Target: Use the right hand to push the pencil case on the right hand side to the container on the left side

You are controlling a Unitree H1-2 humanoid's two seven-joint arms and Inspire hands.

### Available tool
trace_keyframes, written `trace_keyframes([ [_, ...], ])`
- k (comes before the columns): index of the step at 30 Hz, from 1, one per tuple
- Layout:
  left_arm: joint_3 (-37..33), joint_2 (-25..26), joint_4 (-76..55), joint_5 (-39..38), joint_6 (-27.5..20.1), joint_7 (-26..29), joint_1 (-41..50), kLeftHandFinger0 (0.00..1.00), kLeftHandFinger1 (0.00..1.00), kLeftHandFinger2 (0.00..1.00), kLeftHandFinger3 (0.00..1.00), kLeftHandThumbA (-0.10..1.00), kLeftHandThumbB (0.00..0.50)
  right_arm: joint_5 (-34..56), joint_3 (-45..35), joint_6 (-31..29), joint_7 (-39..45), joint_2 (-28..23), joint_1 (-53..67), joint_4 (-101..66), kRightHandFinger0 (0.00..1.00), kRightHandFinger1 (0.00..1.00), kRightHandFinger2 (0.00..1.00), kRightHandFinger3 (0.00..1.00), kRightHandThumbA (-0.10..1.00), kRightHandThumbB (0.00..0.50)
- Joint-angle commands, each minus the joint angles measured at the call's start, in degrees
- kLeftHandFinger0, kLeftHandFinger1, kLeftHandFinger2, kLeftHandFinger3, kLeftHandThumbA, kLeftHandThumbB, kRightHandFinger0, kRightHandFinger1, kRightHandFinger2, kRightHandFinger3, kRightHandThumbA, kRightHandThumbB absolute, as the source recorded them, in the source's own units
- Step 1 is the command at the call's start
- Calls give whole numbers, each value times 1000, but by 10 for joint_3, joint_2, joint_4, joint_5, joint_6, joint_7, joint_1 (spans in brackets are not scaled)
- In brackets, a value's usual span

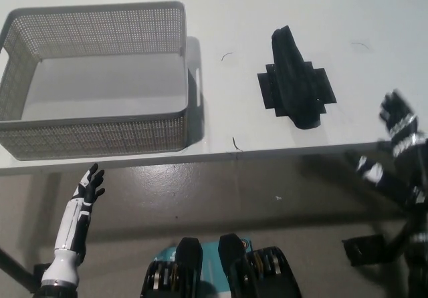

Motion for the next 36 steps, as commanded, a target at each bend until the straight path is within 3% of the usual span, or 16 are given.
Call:
trace_keyframes([
  [1,5,10,-5,0,-24,10,-13,1000,1000,1000,1000,1000,300,18,-18,-15,-17,-9,-52,16,1000,1000,1000,1000,1000,262],
  [8,7,9,-5,-1,-24,11,-10,1000,1000,1000,1000,1000,308,9,-30,4,-19,-30,-133,68,1000,1000,1000,1000,1000,343],
  [10,5,9,-4,1,-24,11,-10,1000,1000,1000,1000,1000,306,11,-33,16,-19,-36,-160,79,1000,1000,1000,1000,1000,314],
  [11,4,9,-4,0,-24,10,-9,1000,1000,1000,1000,1000,305,17,-34,16,-14,-40,-177,94,1000,1000,1000,1000,1000,270],
  [16,3,7,-8,0,-24,9,-6,1000,1000,1000,1000,1000,307,27,-38,15,-7,-53,-243,176,1000,1000,1000,1000,1000,213],
  [20,3,6,-8,1,-24,10,-6,1000,1000,1000,1000,1000,308,45,-43,22,5,-61,-298,253,1000,1000,1000,1000,1000,248],
  [27,0,6,-7,5,-24,13,-6,1000,1000,1000,1000,1000,305,74,-58,3,33,-66,-409,448,1000,1000,1000,1000,1000,208],
  [32,-2,5,-7,5,-24,13,-7,1000,1000,1000,1000,1000,309,72,-66,-40,37,-66,-473,598,1000,1000,1000,1000,1000,257],
  [36,2,5,-12,-1,-24,11,-4,1000,1000,1000,1000,1000,308,73,-70,-52,32,-56,-499,663,1000,1000,1000,1000,1000,210],
])
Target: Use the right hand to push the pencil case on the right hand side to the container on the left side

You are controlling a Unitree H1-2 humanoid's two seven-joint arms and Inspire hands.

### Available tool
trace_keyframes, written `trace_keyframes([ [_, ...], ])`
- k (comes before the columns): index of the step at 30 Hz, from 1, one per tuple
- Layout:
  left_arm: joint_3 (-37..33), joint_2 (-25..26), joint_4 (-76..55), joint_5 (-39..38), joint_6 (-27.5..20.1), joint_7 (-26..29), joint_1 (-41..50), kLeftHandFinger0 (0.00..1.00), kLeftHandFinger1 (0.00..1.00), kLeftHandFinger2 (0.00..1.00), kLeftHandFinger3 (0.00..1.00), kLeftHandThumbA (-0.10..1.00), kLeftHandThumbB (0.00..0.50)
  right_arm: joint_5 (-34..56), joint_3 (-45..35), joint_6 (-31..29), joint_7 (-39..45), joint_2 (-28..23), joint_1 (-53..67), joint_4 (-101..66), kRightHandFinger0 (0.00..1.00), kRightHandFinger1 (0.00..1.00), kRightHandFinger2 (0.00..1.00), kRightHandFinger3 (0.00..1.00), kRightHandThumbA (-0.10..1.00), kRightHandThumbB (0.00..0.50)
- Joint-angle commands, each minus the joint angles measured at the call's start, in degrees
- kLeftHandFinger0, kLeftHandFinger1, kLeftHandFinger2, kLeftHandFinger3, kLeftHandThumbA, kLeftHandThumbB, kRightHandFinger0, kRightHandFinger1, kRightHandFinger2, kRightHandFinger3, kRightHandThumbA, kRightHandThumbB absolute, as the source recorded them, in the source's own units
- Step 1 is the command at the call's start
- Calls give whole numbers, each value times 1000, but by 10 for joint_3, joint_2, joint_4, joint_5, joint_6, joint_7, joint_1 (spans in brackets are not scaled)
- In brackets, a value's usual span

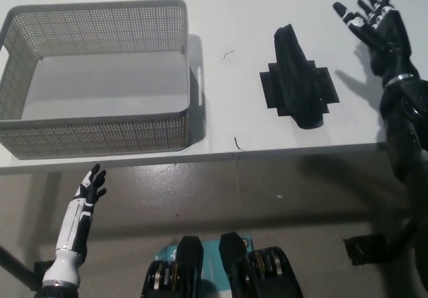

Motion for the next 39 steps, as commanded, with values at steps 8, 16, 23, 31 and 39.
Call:
trace_keyframes([
  [8,3,6,-13,3,-23,12,-6,1000,1000,1000,1000,1000,302,20,-14,-51,7,14,-66,80,1000,1000,1000,1000,1000,239],
  [16,6,6,-15,2,-23,15,-6,1000,1000,1000,1000,1000,311,31,-23,-53,18,32,-50,89,1000,1000,1000,1000,1000,261],
  [23,9,6,-19,-1,-23,14,-4,1000,1000,1000,1000,1000,311,36,-32,-62,27,52,-32,108,1000,1000,1000,1000,1000,245],
  [31,9,8,-21,1,-23,14,-9,1000,1000,1000,1000,1000,300,37,-34,-70,32,70,-21,118,1000,1000,1000,1000,1000,233],
  [39,14,10,-21,-6,-23,11,-14,1000,1000,1000,1000,1000,319,37,-34,-68,33,80,-10,124,1000,1000,1000,1000,1000,220],
])
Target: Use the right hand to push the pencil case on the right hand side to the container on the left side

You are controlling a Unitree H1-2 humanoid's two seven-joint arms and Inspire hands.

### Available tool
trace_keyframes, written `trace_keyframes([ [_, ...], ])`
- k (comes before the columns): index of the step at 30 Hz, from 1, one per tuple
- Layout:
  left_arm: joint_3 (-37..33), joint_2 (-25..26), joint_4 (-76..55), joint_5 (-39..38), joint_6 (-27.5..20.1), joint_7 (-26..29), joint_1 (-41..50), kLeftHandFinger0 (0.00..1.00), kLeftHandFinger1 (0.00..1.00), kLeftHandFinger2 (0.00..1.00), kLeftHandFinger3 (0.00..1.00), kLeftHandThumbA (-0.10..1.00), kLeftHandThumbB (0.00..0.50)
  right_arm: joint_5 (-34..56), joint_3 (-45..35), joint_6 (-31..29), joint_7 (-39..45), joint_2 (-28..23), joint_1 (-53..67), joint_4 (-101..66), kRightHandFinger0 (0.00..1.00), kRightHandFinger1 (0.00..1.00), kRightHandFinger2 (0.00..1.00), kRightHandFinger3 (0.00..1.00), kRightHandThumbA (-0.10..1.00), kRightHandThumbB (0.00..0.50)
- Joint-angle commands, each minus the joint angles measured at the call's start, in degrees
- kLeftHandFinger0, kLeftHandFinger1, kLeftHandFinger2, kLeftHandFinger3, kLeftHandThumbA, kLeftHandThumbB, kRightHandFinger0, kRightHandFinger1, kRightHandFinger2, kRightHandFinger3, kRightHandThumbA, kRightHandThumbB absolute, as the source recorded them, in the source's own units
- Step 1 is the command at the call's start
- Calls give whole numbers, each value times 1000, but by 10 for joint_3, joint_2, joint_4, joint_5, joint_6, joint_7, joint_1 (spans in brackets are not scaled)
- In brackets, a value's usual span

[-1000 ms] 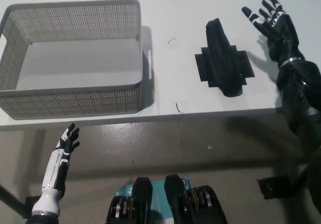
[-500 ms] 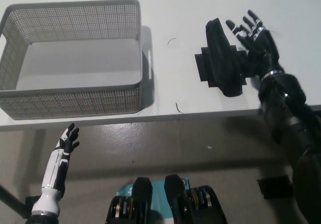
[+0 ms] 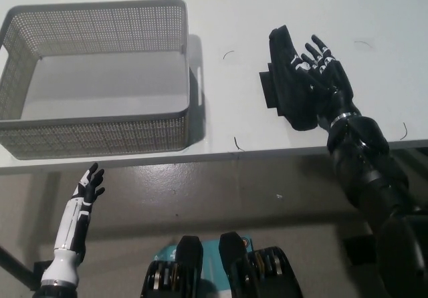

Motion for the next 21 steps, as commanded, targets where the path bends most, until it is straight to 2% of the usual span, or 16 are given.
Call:
trace_keyframes([
  [1,11,8,-18,-9,-23,8,-14,1000,1000,1000,1000,1000,319,14,-6,-21,18,9,-12,0,1000,1000,1000,1000,1000,229],
  [3,11,8,-18,-8,-23,9,-14,1000,1000,1000,1000,1000,316,18,-8,-17,20,17,-14,-2,1000,1000,1000,1000,1000,237],
  [5,12,7,-16,-7,-23,9,-17,1000,1000,1000,1000,1000,318,16,-6,-17,22,24,-17,-5,1000,1000,1000,1000,1000,214],
  [7,11,5,-15,-5,-23,10,-18,1000,1000,1000,1000,1000,320,10,1,-20,26,31,-20,-5,1000,1000,1000,1000,1000,220],
  [8,11,5,-15,-4,-23,10,-18,1000,1000,1000,1000,1000,322,9,3,-20,28,37,-24,-4,1000,1000,1000,1000,1000,244],
  [10,11,5,-15,-3,-23,11,-19,1000,1000,1000,1000,1000,325,9,3,-17,28,46,-28,-4,1000,1000,1000,1000,1000,256],
  [15,12,9,-18,-4,-23,8,-20,1000,1000,1000,1000,1000,305,6,5,-18,18,70,-44,-3,1000,1000,1000,1000,1000,224],
  [21,12,11,-15,-7,-23,4,-22,1000,1000,1000,1000,1000,310,8,6,-15,18,87,-58,-6,1000,1000,1000,1000,1000,235],
])
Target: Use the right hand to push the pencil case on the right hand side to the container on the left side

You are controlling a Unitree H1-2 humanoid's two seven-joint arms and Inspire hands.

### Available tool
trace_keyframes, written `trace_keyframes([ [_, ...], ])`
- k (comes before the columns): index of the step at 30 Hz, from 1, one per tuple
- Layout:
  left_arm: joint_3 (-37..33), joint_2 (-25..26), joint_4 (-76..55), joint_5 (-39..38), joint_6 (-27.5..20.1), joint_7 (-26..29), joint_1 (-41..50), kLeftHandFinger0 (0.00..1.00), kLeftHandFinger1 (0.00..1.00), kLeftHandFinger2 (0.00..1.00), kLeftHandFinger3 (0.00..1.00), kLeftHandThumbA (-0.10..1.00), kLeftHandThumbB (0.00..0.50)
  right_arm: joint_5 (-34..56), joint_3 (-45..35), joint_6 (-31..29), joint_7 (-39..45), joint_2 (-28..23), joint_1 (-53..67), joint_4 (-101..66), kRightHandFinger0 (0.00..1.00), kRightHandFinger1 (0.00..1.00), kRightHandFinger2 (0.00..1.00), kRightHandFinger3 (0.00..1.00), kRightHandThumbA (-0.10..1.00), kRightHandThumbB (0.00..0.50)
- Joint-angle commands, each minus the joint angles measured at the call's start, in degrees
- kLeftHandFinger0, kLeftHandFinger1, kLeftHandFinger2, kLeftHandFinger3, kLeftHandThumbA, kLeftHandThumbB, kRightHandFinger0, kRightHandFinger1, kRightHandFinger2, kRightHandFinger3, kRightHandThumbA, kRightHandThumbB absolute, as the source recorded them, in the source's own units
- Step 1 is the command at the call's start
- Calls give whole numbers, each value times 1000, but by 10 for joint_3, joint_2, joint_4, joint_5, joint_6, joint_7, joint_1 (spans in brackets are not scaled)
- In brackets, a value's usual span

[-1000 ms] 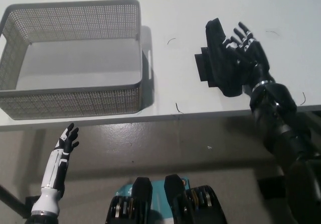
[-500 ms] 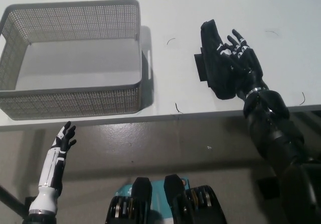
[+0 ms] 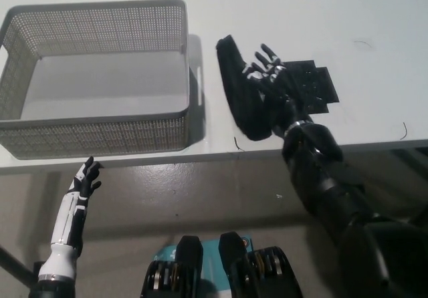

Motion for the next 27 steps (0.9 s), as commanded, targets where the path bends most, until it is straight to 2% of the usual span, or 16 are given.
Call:
trace_keyframes([
  [1,4,11,-13,-6,-23,3,-12,1000,1000,1000,1000,1000,310,1,7,-13,9,9,-47,-5,1000,1000,1000,1000,1000,247],
  [5,4,10,-13,-4,-23,5,-11,1000,1000,1000,1000,1000,322,0,10,-8,1,25,-58,-7,1000,1000,1000,1000,1000,265],
  [9,5,9,-15,-8,-23,1,-12,1000,1000,1000,1000,1000,334,-2,14,-8,9,43,-67,-7,1000,1000,1000,1000,1000,260],
  [15,4,13,-16,-4,-23,2,-15,1000,1000,1000,1000,1000,316,1,17,-2,11,73,-80,-4,1000,1000,1000,1000,1000,254],
  [19,4,15,-12,-6,-23,0,-19,1000,1000,1000,1000,1000,318,-6,25,2,12,82,-79,-2,1000,1000,1000,1000,1000,279],
  [27,9,16,-13,-12,-23,-4,-21,1000,1000,1000,1000,1000,330,-5,31,13,11,85,-69,8,1000,1000,1000,1000,1000,282],
])
